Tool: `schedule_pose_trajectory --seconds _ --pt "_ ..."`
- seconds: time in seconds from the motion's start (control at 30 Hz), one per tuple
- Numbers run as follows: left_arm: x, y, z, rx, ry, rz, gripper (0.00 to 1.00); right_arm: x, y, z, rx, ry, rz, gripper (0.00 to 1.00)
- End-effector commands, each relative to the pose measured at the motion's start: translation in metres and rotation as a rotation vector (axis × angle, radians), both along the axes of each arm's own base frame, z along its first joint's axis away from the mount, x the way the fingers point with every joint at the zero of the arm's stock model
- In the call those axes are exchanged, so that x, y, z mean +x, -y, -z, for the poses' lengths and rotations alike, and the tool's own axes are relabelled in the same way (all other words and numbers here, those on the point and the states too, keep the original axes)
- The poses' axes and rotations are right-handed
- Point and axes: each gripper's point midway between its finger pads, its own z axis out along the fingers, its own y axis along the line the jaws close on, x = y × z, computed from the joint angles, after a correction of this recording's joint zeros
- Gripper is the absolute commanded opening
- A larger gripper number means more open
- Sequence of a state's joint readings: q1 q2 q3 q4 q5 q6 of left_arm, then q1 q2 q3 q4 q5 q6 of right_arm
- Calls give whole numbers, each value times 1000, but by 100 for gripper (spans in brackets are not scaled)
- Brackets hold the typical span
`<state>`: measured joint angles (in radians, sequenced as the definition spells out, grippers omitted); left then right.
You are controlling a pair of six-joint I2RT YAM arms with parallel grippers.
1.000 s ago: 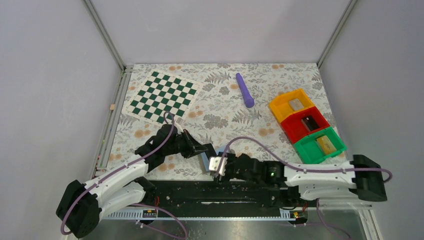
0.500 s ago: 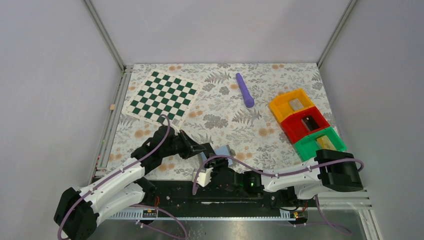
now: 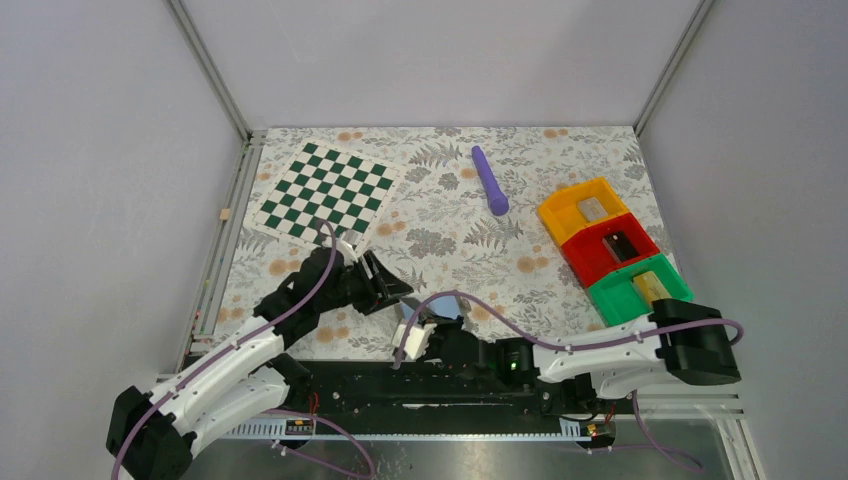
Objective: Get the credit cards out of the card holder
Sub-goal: Place the credit card in the storage box.
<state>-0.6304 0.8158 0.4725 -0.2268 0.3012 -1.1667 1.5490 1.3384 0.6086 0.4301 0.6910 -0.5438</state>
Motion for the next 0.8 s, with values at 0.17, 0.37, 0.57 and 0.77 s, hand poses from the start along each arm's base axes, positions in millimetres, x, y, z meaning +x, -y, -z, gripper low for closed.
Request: schedule_pose_trajectory --seconds 0.17,0.37,0.57,0.77 --pt "17 -21 -83 57 575 52 55 19 27 -41 519 -723 108 0" --pt "4 -24 -102 27 733 106 57 14 37 -71 689 -975 25 0" --pt "-1 -16 -98 53 714 201 57 8 35 -93 778 -1039 -39 0" --pt "-9 -4 -95 14 703 287 57 2 32 -104 827 -1078 -103 0"
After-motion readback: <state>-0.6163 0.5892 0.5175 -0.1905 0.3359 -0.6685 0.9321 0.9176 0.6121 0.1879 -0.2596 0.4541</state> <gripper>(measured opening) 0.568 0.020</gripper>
